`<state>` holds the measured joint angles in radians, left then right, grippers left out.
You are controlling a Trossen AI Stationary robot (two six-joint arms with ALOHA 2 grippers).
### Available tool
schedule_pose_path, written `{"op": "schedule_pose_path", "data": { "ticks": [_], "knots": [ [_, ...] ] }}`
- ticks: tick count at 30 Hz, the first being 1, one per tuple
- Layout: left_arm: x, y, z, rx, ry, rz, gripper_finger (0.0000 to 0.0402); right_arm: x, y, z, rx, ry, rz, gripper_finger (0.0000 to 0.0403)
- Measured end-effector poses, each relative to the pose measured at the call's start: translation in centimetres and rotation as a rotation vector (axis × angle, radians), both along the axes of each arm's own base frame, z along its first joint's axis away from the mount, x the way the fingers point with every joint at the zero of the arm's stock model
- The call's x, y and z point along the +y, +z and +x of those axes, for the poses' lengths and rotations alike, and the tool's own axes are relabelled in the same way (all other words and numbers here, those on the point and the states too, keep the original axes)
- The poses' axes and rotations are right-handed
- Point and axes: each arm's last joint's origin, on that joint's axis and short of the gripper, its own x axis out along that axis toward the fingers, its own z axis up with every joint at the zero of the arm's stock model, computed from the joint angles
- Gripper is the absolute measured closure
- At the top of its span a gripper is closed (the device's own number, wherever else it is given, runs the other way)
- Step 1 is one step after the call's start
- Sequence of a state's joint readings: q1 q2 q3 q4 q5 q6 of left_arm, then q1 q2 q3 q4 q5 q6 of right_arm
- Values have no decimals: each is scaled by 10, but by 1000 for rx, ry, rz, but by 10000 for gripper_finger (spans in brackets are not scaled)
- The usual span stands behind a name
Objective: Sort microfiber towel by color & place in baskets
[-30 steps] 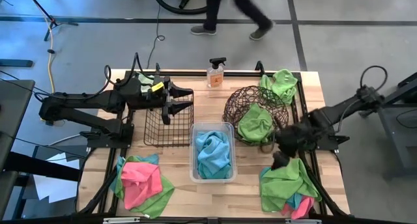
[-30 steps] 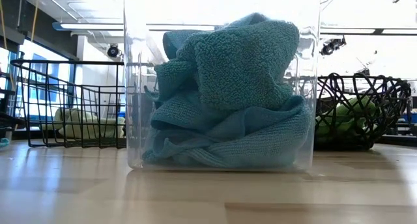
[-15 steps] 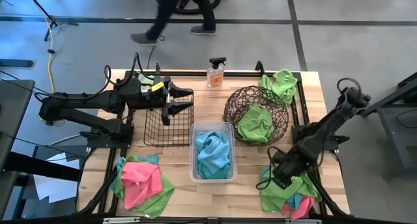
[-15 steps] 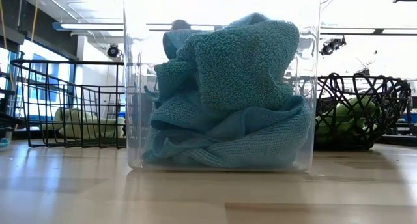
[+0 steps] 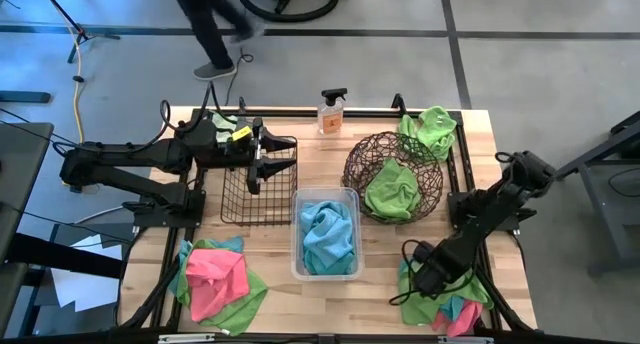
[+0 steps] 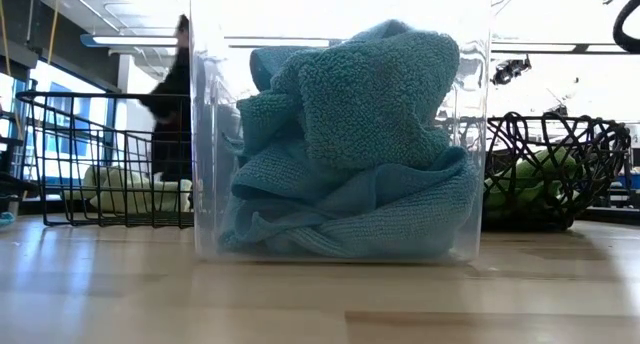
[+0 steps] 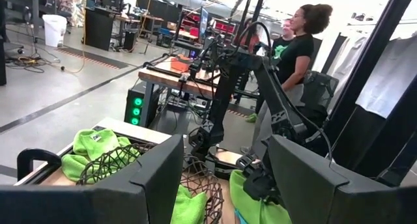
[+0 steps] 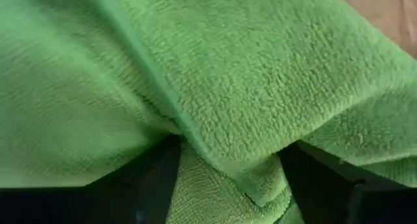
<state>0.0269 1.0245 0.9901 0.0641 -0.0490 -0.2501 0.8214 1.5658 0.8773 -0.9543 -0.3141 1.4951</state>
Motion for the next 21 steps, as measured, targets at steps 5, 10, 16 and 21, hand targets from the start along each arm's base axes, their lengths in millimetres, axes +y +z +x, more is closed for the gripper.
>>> {"op": "schedule_pose_path", "data": {
  "ticks": [5,10,16,21],
  "knots": [
    [0,0,0,0,-3,-7,186,4,13,4,-28,89,25,318],
    [0,0,0,0,-3,-8,186,10,38,11,-60,177,35,379],
    [-1,0,0,0,-34,-9,186,17,89,19,-118,373,67,395],
    [-3,0,0,-1,-88,-29,186,9,142,16,-209,433,42,400]
  ]
}}
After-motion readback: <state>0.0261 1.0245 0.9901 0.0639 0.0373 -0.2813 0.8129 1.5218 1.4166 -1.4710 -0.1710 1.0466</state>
